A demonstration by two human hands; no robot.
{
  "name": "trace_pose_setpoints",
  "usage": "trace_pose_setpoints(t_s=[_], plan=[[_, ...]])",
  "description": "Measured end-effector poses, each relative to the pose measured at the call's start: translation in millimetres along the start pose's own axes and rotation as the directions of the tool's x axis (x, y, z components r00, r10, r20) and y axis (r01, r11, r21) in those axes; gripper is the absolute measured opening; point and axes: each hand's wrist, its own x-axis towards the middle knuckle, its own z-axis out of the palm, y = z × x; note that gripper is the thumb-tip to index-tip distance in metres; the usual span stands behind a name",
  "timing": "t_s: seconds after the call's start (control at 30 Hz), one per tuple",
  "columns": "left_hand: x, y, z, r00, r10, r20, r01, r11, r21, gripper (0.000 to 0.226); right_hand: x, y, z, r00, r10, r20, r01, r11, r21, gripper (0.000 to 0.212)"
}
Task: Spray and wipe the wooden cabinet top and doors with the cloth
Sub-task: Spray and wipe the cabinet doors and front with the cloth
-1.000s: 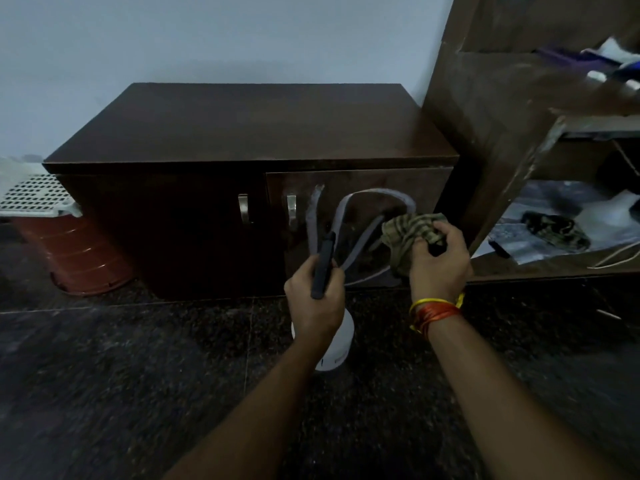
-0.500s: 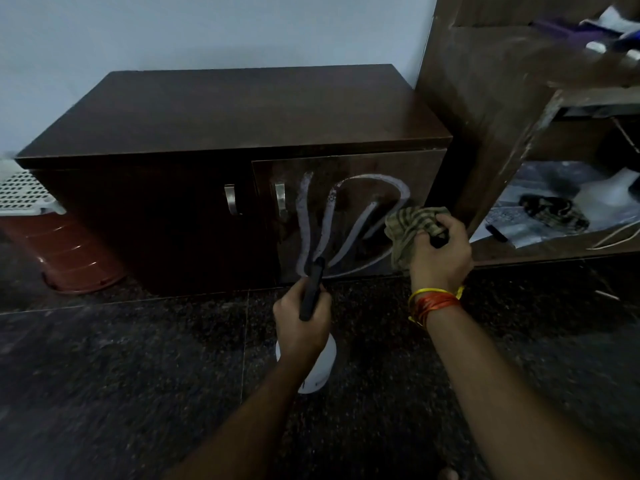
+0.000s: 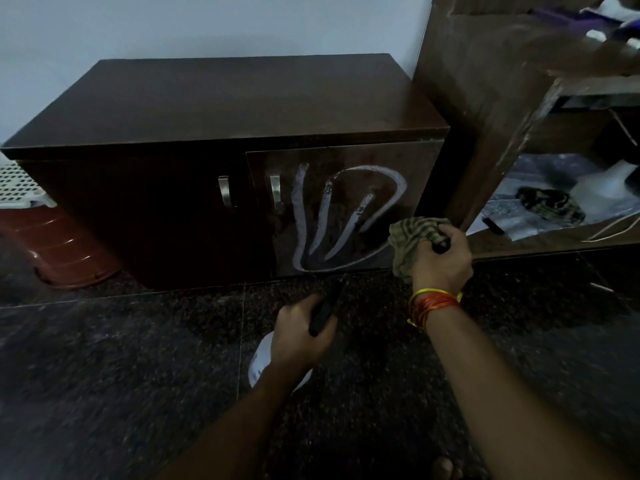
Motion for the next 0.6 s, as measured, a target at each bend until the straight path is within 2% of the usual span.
trace_pose_setpoints(t_s=[0.1,0.2,0.33,0.5,0.6], plan=[[-7.5,-7.9,-6.0,0.999,0.004,0.051,-0.008,0.997,0.076,0.013,-0.5,1.8,-0.6,1.000,0.018,-0.004,-0.018,1.000,0.001,0.032],[-13.1,-18.3,-17.9,0.998,-0.026,0.064,0.016,0.989,0.149,0.037,-1.1,2.7,0.0,0.999,0.037,0.004,-0.037,0.999,0.000,0.032],[-21.9,-35.6,-39.8,0.997,-0.058,0.049,0.047,0.979,0.196,0.036,-3.5,3.1,2.2,0.999,0.040,0.007,-0.040,0.999,-0.011,0.031],[-31.3,-55.9,-54.7,0.982,-0.175,-0.066,0.185,0.954,0.236,0.023,-10.9,1.3,8.0,0.998,0.053,0.022,-0.053,0.999,-0.008,0.032],[-33.6,-59.8,-57.6,0.978,-0.180,-0.108,0.200,0.952,0.231,0.021,-15.5,0.2,10.6,0.999,0.043,0.032,-0.042,0.999,-0.003,0.033]])
